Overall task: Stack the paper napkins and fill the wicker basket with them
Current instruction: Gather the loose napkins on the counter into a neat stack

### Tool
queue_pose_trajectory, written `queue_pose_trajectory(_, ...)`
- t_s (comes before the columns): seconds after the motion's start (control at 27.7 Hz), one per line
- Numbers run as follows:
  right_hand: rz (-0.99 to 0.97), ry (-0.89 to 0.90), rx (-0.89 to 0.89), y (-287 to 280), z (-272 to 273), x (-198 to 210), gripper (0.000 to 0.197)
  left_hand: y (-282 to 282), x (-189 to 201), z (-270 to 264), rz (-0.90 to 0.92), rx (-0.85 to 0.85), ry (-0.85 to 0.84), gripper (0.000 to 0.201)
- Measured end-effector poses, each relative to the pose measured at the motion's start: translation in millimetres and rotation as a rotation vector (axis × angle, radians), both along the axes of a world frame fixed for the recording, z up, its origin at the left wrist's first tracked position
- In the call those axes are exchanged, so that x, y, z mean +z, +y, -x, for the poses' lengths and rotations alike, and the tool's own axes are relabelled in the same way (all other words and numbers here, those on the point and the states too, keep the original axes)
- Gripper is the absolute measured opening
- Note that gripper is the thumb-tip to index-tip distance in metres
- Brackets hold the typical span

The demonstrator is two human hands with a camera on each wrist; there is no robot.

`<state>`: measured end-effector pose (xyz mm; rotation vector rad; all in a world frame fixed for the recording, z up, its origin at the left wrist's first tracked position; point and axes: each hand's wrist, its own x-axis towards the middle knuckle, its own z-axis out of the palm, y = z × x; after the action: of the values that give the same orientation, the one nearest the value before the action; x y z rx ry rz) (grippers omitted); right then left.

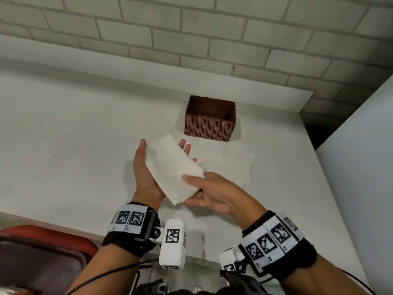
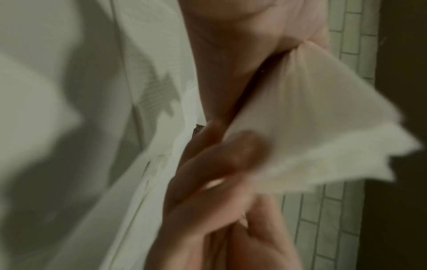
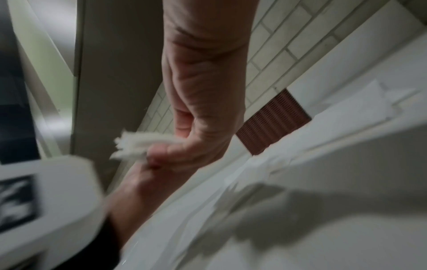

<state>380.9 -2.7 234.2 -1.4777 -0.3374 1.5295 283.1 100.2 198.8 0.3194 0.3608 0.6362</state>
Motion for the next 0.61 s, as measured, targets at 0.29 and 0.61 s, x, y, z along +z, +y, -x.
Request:
queue_pose_trajectory(0.29,0.450,-1.160,0.076,10.2,-129.7,-8.7,0.034,2.5,3.5,-10.1,0.157,0.007,0.118,0.070)
queue_pose_trajectory(0.61,0.586,-1.110,0.016,18.7,-167.7,-43.0,0.037,2.9,1.6,-7.3,0.153,-0.024,0.132,0.075)
